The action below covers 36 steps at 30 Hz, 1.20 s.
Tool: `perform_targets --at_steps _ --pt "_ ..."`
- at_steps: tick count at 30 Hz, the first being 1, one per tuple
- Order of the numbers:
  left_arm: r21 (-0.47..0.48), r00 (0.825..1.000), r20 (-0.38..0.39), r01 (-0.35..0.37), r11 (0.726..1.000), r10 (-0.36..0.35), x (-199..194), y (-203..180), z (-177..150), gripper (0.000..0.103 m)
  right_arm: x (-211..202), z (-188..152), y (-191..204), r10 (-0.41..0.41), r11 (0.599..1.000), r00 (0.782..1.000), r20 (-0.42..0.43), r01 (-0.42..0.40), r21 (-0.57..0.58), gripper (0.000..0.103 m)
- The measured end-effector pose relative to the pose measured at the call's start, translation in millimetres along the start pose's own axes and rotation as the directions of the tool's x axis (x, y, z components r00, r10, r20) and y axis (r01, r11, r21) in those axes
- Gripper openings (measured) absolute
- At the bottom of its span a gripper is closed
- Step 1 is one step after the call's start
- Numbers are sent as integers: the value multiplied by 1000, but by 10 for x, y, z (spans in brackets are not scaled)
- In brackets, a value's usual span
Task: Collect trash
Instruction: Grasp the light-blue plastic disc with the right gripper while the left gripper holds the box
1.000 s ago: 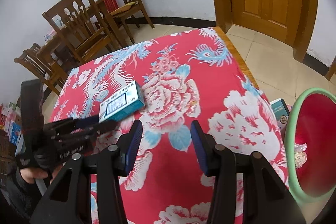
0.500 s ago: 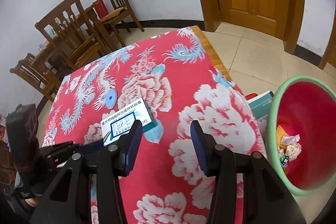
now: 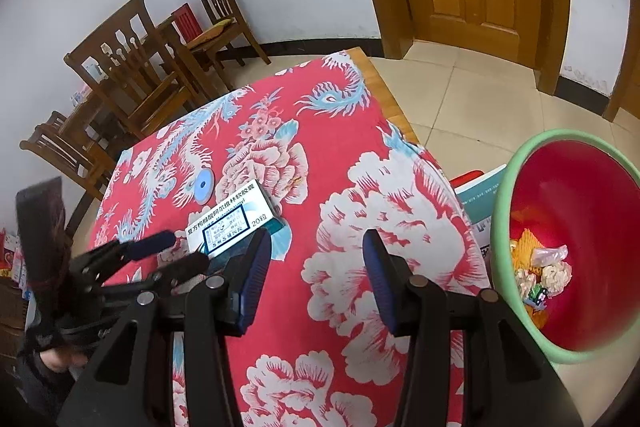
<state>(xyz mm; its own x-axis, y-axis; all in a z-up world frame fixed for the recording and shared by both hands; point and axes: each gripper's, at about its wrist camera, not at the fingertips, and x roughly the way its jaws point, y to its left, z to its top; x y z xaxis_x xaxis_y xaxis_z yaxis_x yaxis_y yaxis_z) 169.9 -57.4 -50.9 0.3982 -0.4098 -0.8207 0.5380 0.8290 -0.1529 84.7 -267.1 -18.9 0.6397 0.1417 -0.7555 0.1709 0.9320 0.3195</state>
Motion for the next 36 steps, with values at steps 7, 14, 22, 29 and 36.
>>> perform_targets --at_steps 7,14,22,29,36 --pt "62 999 -17 50 997 -49 103 -73 120 70 -22 -41 -71 -10 1000 1000 -3 10 21 50" --pt "97 997 -49 56 994 -51 177 -224 49 70 -15 -60 -121 -17 999 1000 -9 17 36 50" --pt "16 999 0 45 999 -46 110 -180 43 59 -16 -60 -113 -17 999 1000 -8 17 35 50" --pt "-72 994 105 -18 997 26 -189 -118 -20 59 14 -68 -53 -14 1000 1000 -10 14 21 50" --pt "-246 982 133 -97 964 133 -395 145 -59 59 63 -53 100 -10 1000 1000 -10 10 -7 50"
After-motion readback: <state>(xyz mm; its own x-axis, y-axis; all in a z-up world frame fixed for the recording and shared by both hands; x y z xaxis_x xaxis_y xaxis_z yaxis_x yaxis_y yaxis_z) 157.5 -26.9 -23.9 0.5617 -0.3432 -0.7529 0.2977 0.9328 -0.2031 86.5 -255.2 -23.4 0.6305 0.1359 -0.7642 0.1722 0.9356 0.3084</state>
